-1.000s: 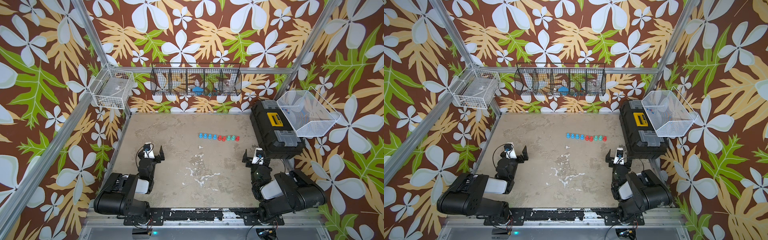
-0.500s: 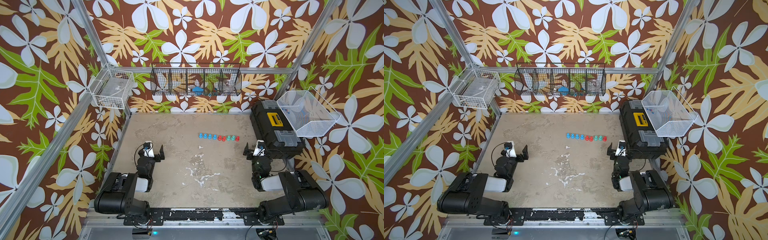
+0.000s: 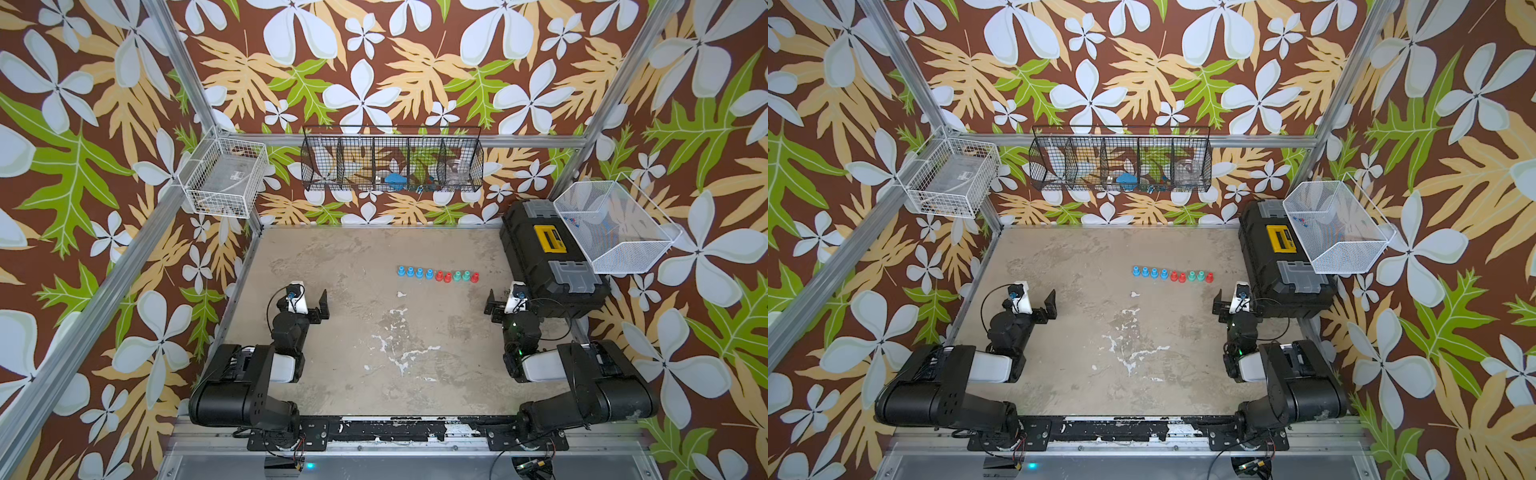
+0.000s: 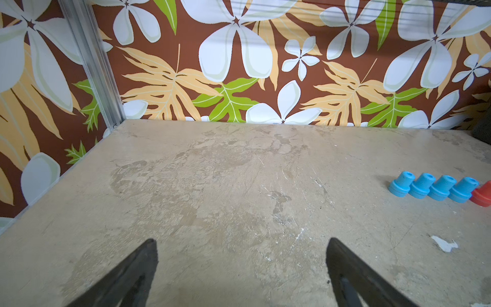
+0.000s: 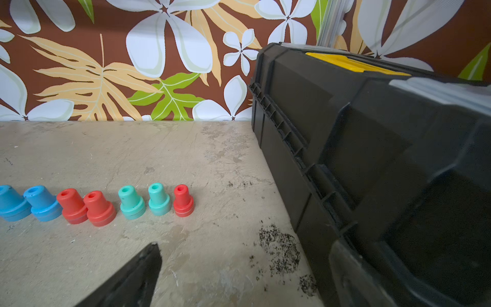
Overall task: Close the stamp cap
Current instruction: Reset both arms
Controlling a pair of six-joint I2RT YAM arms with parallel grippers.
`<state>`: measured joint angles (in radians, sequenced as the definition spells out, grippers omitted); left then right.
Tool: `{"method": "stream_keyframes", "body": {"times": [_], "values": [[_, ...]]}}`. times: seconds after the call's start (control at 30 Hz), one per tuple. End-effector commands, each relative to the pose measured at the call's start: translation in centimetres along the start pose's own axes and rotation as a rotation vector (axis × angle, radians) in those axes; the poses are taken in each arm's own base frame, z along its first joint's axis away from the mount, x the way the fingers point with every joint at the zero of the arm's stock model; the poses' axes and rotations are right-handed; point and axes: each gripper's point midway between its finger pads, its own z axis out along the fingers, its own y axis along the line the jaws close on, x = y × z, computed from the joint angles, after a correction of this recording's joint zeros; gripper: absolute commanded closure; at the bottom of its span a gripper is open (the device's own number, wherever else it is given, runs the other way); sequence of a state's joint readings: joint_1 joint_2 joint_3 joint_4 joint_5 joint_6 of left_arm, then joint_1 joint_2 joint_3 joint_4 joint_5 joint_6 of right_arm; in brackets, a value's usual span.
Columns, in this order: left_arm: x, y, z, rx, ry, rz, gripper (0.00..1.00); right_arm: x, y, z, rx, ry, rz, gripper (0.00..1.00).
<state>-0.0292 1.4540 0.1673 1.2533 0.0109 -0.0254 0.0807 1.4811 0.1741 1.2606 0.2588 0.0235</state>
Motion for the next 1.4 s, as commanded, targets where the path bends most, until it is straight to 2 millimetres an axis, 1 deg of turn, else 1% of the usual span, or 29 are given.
{"method": "stream_keyframes", "body": {"times": [0.0, 0.03, 0.1, 1.37], "values": [[-0.38, 0.23, -0.22, -0.043, -0.020, 0.001, 0.00, -0.22, 0.13, 0.00, -0.007, -0.006, 0.009, 0.00], [-0.41, 0.67, -0.32, -0.092, -0.024, 0.005, 0.00, -0.23, 0.12, 0.01, -0.006, -0.007, 0.009, 0.00], [-0.62, 0.71, -0.55, -0.108, -0.039, 0.009, 0.00, -0.22, 0.12, 0.01, -0.006, -0.006, 0.008, 0.00], [-0.53, 0.66, -0.22, -0.094, -0.028, 0.007, 0.00, -0.17, 0.15, 0.03, -0.008, -0.004, 0.008, 0.00]]}}
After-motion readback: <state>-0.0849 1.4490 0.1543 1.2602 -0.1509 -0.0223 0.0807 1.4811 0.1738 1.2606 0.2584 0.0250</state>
